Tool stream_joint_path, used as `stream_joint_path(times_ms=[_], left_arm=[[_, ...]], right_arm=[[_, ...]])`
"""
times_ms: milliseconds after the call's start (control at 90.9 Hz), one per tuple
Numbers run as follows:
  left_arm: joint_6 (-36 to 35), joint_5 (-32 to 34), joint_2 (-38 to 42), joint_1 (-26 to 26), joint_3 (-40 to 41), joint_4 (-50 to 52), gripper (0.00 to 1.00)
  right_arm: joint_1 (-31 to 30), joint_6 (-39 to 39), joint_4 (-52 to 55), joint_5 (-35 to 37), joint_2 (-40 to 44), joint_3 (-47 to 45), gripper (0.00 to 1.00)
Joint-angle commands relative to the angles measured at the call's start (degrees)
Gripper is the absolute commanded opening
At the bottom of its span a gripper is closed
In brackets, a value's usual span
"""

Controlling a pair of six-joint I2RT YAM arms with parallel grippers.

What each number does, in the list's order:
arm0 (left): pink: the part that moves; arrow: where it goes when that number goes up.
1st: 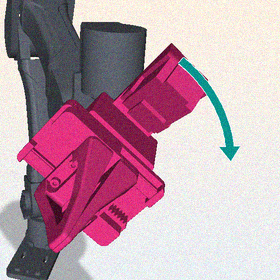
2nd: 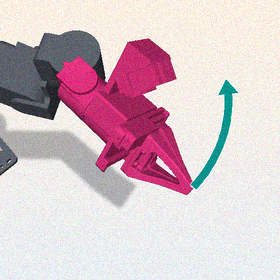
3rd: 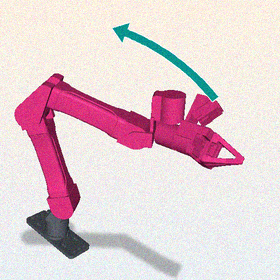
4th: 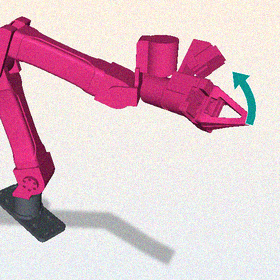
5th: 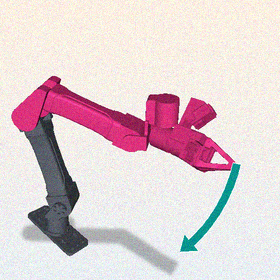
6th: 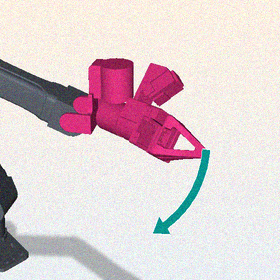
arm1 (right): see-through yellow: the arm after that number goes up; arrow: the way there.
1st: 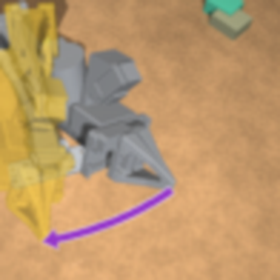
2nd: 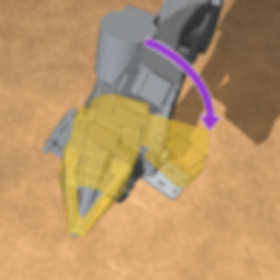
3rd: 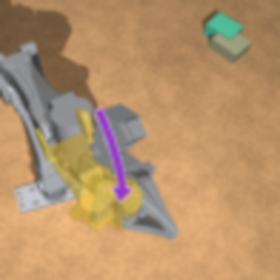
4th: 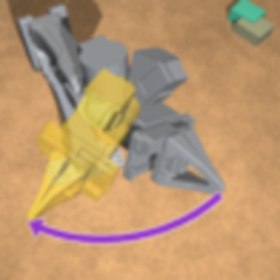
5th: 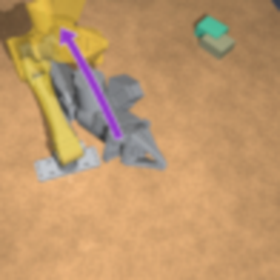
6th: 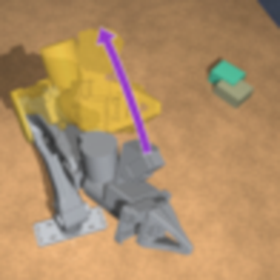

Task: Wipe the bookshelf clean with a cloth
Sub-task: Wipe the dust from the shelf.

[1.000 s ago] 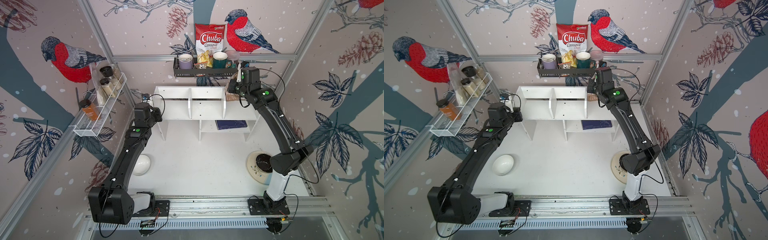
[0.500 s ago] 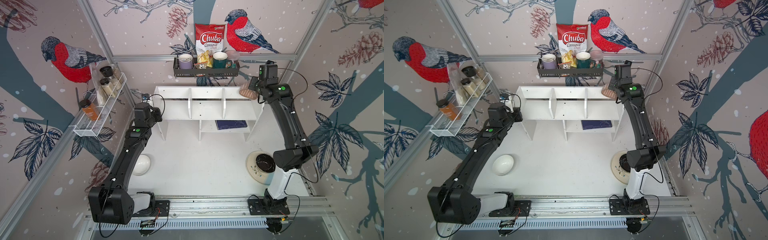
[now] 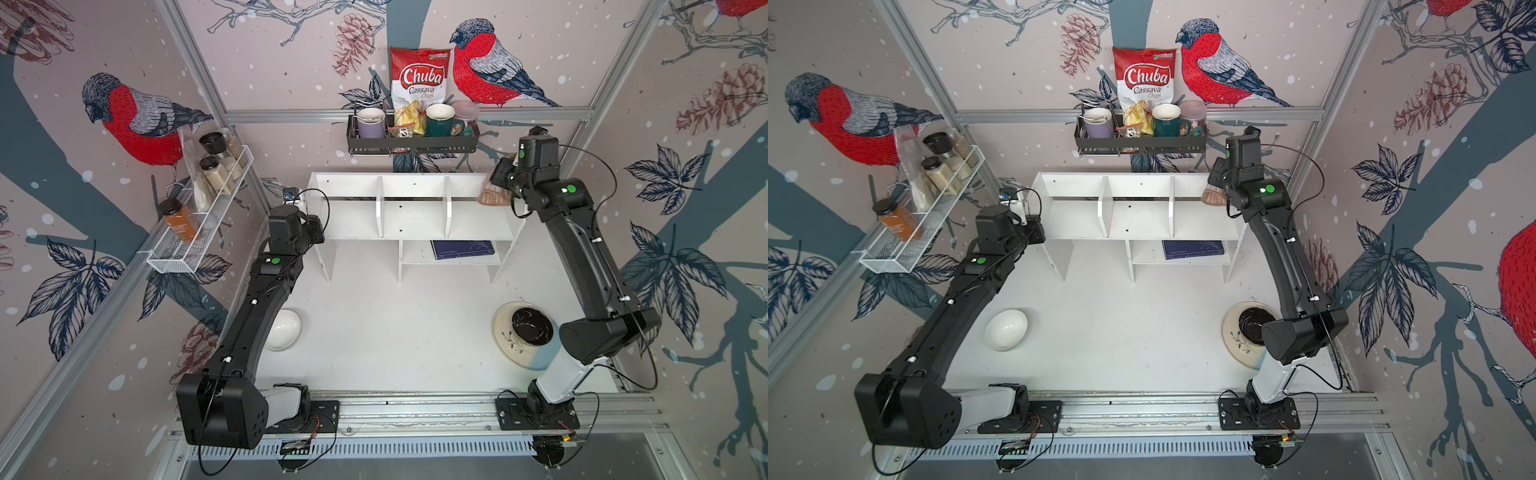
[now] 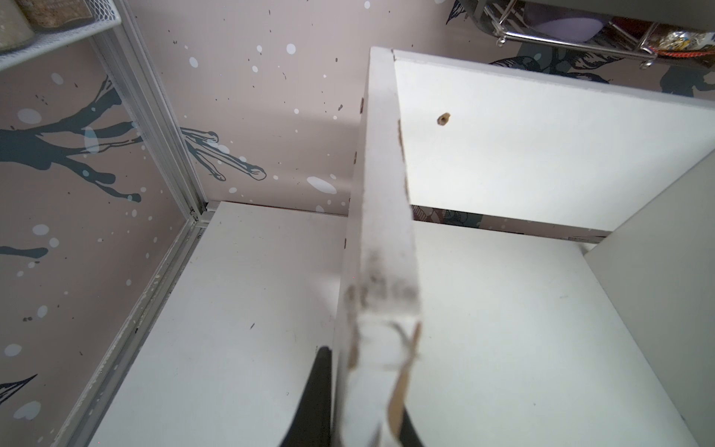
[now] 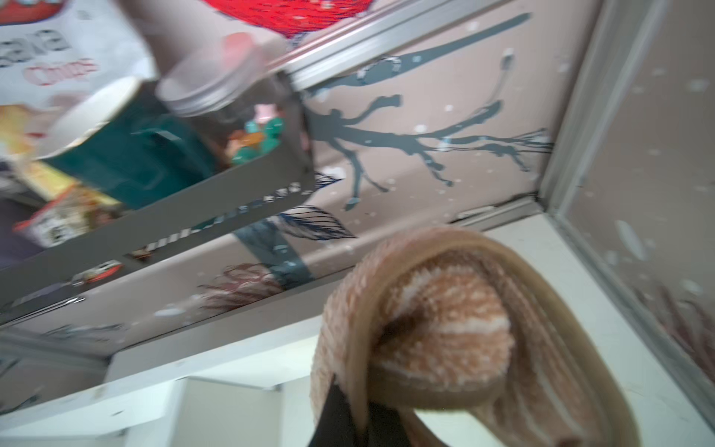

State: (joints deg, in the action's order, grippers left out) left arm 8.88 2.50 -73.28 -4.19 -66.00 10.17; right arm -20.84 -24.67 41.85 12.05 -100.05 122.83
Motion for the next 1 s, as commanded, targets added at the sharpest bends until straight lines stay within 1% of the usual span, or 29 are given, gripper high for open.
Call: stream_joint_path(times_ms=[0, 99, 165, 242, 363, 506, 583, 759, 847, 990], left_arm=[[10.1, 3.13, -0.73, 0.56, 0.61, 10.55, 0.0], [10.09, 3.07, -0.99, 0.58, 0.58, 10.6, 0.0], [10.22, 2.82, -1.14, 0.53, 0.61, 10.51, 0.0], [10.23, 2.81, -1.1, 0.53, 0.56, 10.56, 0.0], [10.1, 3.09, -0.92, 0.44, 0.61, 10.58, 0.0], [10.1, 3.31, -0.73, 0.48, 0.61, 10.75, 0.0], [10.07, 3.42, -0.67, 0.45, 0.56, 10.8, 0.0], [10.13, 3.54, -0.48, 0.47, 0.54, 10.75, 0.0], [10.18, 3.95, -0.38, 0.42, 0.6, 10.77, 0.0], [10.25, 4.13, -0.42, 0.56, 0.61, 10.77, 0.0]], right_arm=[[-4.0, -0.62, -6.68, -7.24, -1.08, 0.88, 0.0], [-6.71, -0.53, -9.25, -6.78, -3.1, 2.14, 0.0], [-6.78, -1.02, -8.35, -7.7, -6.6, 5.81, 0.0], [-6.47, -0.84, -6.21, -6.64, -10.77, 10.7, 0.0], [-4.36, -0.8, -4.51, -3.96, -13.92, 14.08, 0.0], [0.5, -2.44, -0.73, -0.04, -13.22, 14.51, 0.0], [3.87, -3.65, 1.06, 1.63, -10.45, 11.85, 0.0], [10.1, -5.63, 1.14, 4.73, -1.81, 1.38, 0.0], [11.31, -5.97, 1.92, 5.63, 1.22, -2.31, 0.0], [10.32, -6.73, 0.72, 6.24, 8.2, -11.97, 0.0]])
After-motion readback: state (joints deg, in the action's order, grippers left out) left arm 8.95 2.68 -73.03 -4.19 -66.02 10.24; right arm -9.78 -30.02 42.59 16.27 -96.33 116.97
